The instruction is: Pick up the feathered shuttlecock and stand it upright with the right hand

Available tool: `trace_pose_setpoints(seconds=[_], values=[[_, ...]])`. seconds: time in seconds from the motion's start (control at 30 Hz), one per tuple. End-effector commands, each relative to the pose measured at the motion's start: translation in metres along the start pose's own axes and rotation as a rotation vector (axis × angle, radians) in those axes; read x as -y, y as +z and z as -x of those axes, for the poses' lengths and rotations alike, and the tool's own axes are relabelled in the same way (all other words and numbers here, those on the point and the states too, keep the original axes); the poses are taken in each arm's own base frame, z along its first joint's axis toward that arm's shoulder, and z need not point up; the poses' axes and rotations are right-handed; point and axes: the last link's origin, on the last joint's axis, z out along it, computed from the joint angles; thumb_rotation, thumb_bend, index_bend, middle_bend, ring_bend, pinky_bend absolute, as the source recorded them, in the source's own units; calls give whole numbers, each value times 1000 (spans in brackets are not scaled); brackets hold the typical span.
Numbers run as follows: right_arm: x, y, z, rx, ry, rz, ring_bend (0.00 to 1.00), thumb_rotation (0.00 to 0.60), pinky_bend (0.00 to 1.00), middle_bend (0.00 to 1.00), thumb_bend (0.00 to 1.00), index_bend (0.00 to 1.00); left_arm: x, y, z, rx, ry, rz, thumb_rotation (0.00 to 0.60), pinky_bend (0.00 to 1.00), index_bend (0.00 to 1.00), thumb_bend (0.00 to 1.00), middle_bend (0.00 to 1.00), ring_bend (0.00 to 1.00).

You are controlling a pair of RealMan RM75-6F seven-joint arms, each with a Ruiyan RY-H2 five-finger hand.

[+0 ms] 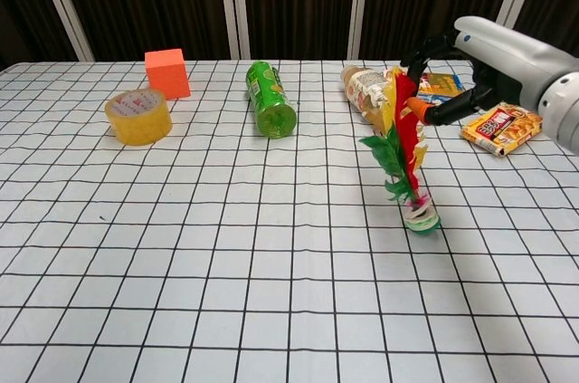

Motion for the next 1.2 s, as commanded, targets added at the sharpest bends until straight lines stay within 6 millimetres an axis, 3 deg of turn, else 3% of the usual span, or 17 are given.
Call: trace_pose_setpoints(seconds=[0.03, 0.6, 1.2], values=[[0, 1, -4, -11, 1, 1, 0, 600, 0, 230, 555, 624, 0, 0, 0, 1, 1, 0, 600, 0, 0, 0, 0, 0], [-10, 1, -16, -44, -9, 39, 0, 600, 0, 235, 556, 633, 0, 0, 0, 0, 2, 0, 600, 0, 0, 0, 0, 0], [-44, 1, -34, -110, -29, 111, 0, 600, 0, 235, 556, 633, -1, -1, 1, 2, 9, -2, 600, 0, 0, 0, 0, 0]])
